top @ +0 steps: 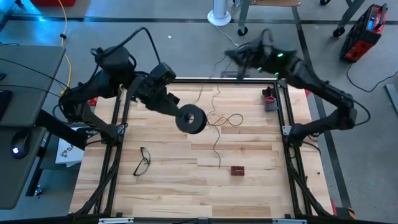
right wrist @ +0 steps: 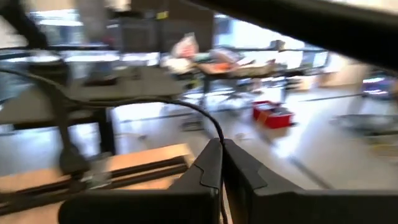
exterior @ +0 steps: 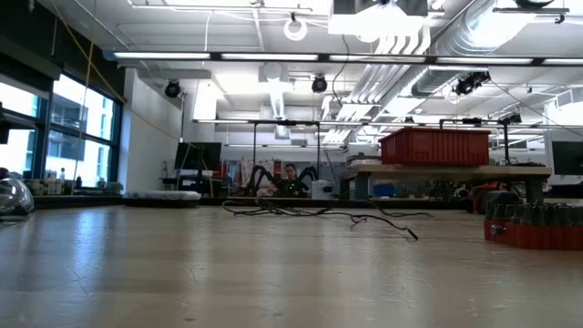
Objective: Coil cords
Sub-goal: Uncoil the black wire from the spool
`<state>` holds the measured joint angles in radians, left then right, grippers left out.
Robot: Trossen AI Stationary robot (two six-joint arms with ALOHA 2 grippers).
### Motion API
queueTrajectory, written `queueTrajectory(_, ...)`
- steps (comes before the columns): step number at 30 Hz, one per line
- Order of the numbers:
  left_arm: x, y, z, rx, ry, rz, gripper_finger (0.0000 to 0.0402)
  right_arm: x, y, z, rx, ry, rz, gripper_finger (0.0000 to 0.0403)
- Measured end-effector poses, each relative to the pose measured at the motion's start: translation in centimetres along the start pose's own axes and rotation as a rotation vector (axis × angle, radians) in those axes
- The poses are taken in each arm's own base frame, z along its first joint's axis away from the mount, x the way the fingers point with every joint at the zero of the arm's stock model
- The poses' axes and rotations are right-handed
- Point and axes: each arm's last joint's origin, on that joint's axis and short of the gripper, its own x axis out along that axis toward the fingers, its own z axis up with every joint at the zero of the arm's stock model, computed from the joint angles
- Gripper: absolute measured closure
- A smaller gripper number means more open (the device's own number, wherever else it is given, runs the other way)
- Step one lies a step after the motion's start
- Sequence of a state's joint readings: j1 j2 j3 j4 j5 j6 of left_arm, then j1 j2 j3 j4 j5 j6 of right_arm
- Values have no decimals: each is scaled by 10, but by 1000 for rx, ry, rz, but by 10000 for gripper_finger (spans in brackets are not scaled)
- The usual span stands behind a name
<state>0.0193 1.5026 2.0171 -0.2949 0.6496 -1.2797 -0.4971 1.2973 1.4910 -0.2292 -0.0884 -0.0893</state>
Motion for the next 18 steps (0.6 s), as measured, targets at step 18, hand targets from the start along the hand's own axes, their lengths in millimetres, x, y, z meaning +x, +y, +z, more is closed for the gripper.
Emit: queueTrajectory(18, -56, 4, -16, 103, -5, 369, 401, -135, -29, 35, -21, -69, -380, 403)
